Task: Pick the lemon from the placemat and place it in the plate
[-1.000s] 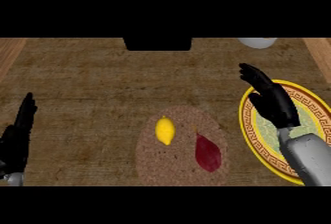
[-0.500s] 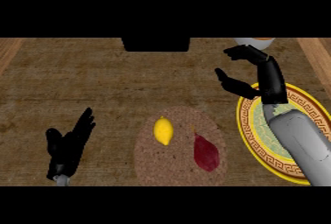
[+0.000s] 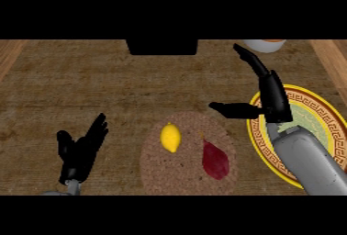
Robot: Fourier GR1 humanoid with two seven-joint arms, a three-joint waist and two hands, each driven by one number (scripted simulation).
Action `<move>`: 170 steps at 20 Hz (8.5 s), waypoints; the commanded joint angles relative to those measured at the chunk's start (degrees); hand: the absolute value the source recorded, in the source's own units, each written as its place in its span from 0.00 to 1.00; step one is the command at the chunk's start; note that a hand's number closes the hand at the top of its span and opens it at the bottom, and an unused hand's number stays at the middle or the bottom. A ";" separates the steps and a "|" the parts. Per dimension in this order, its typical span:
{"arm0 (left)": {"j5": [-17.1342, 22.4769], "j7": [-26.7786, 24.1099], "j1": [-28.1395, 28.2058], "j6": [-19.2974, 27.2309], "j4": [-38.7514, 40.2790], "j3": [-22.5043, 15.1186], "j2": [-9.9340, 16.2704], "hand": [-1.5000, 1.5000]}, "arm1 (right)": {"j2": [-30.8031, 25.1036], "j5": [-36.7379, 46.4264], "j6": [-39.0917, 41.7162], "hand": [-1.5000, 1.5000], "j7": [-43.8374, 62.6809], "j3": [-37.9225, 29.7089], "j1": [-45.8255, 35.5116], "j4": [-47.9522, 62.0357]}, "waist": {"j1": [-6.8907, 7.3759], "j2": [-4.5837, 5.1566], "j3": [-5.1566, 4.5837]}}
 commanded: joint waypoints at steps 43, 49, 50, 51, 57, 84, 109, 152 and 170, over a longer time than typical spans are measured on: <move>-6.10 3.30 1.68 -3.89 -1.62 4.34 -5.28 0.50 | 22.18 36.59 31.38 0.00 44.55 16.16 -4.24 7.24 | 0.49 0.17 -0.03; -3.94 2.97 1.89 -8.53 -2.27 7.16 -3.37 0.50 | 22.22 35.05 28.59 0.00 40.73 15.84 -6.04 14.63 | 0.70 0.22 -0.03; -5.98 2.41 -1.19 -6.88 2.33 6.41 -5.48 0.50 | 22.22 32.77 28.29 0.00 41.43 17.86 -6.52 14.63 | 0.63 0.25 -0.03; -5.98 3.03 0.23 -6.26 -0.27 6.32 -5.64 0.50 | 22.22 32.20 27.44 0.00 39.64 17.30 -8.00 18.51 | 0.81 0.26 -0.03; -7.59 5.08 1.17 -5.45 -3.57 5.57 -6.08 0.50 | 22.22 33.34 32.32 1.00 37.52 18.19 -8.70 22.31 | 0.95 0.24 -0.02; -7.62 2.41 3.22 -7.02 -0.32 9.03 -6.85 0.50 | 20.85 78.22 4.61 1.00 65.92 39.59 18.37 -22.51 | -2.21 -0.68 -0.04; -10.11 1.54 0.50 -6.43 0.35 6.99 -9.21 0.50 | -6.62 47.85 -31.98 1.00 43.23 -2.86 32.81 -25.96 | 0.28 0.40 0.08; -9.85 4.30 3.32 -8.07 -2.70 8.64 -8.74 0.50 | -13.11 -27.70 27.72 0.00 -34.31 -39.80 25.25 32.31 | -0.10 0.12 0.01; -9.81 0.53 1.75 -10.17 0.62 11.76 -8.47 0.50 | -9.01 -19.13 33.24 0.00 -41.09 -42.75 52.45 14.24 | -0.13 0.15 -0.05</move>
